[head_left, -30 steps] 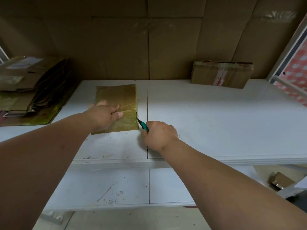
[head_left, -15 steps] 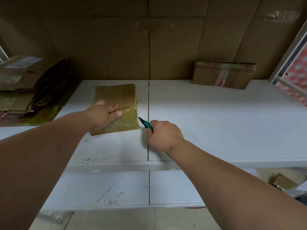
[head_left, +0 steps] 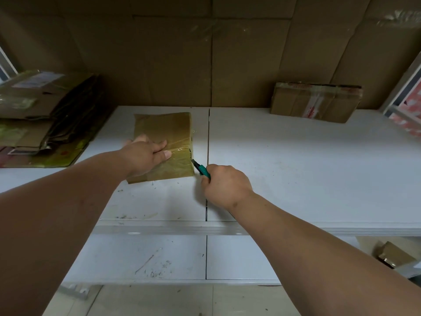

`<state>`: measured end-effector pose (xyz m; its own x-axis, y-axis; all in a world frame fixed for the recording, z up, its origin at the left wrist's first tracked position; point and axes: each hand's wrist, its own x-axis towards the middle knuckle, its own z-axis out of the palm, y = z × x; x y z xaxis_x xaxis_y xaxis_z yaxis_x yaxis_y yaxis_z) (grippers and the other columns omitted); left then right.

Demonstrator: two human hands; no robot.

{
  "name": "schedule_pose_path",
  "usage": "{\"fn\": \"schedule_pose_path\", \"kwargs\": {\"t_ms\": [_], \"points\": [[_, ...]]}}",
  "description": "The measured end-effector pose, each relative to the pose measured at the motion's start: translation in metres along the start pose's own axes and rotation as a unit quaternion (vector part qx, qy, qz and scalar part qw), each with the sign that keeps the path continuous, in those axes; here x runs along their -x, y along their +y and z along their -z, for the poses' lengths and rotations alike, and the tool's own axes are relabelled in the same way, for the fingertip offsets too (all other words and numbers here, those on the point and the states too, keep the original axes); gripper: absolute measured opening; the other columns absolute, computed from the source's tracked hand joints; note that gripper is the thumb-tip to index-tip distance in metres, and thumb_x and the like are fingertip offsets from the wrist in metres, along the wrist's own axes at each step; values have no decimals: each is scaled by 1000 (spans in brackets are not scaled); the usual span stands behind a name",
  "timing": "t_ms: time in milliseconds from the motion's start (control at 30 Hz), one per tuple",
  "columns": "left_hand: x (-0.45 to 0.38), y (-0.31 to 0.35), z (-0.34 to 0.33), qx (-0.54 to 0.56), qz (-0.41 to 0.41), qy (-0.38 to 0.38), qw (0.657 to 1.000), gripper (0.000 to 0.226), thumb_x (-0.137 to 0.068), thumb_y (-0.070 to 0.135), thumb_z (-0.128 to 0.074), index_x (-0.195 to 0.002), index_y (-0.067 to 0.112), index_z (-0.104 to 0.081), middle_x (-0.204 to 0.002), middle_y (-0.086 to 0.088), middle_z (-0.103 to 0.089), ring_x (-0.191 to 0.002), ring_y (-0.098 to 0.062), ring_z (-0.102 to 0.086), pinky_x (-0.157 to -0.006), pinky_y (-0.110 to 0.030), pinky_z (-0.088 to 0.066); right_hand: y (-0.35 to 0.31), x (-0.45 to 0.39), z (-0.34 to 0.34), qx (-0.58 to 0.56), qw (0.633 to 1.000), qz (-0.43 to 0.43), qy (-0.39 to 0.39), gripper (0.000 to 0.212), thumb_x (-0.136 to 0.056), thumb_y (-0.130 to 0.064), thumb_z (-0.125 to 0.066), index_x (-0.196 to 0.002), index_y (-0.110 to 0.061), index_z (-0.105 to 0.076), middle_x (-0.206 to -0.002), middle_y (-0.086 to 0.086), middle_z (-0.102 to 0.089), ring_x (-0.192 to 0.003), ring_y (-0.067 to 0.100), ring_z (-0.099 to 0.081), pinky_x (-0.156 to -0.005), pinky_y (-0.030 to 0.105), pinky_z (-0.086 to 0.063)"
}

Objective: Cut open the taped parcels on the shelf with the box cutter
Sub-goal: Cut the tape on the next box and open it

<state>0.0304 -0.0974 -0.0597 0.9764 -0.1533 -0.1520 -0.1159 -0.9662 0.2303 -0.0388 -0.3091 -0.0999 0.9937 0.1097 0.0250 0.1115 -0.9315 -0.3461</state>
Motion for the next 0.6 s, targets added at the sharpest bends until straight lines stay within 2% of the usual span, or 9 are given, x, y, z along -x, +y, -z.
{"fn": "schedule_pose_path", "kwargs": {"t_ms": [167, 400, 533, 600], "points": [[1, 1, -2, 13, 1, 6, 1000, 60, -95, 63, -33, -150, 39, -31, -139, -4, -35, -132, -30, -26, -109, -44, -24, -5, -3, -2, 29, 1000, -5, -8, 11, -95, -30, -38, -89, -23, -44, -71, -6, -46, -59, 11, -43, -54, 30, -28], [0, 0, -3, -6, -3, 6, 1000, 60, -95, 63, -33, -150, 39, -31, -137, -3, -37, -131, -30, -29, -108, -42, -26, -12, -4, 7, 90, 994, -1, -62, 8, -92, -26, -39, -89, -22, -45, -75, -3, -50, -64, 14, -47, -57, 31, -32], [0, 1, -4, -10, -4, 6, 1000, 59, -96, 62, -33, -150, 39, -32, -136, -4, -38, -130, -30, -30, -107, -42, -27, -15, -4, 8, 43, 995, -29, -89, 11, -90, -24, -40, -79, -23, -42, -79, -3, -53, -68, 14, -50, -56, 29, -34], [0, 1, -3, -24, -5, 15, 1000, 58, -97, 61, -31, -150, 38, -31, -137, -5, -38, -130, -30, -31, -107, -41, -28, -14, -2, 7, 62, 991, -35, -114, 11, -86, -23, -41, -75, -23, -43, -78, -3, -54, -68, 14, -50, -55, 29, -32]]}}
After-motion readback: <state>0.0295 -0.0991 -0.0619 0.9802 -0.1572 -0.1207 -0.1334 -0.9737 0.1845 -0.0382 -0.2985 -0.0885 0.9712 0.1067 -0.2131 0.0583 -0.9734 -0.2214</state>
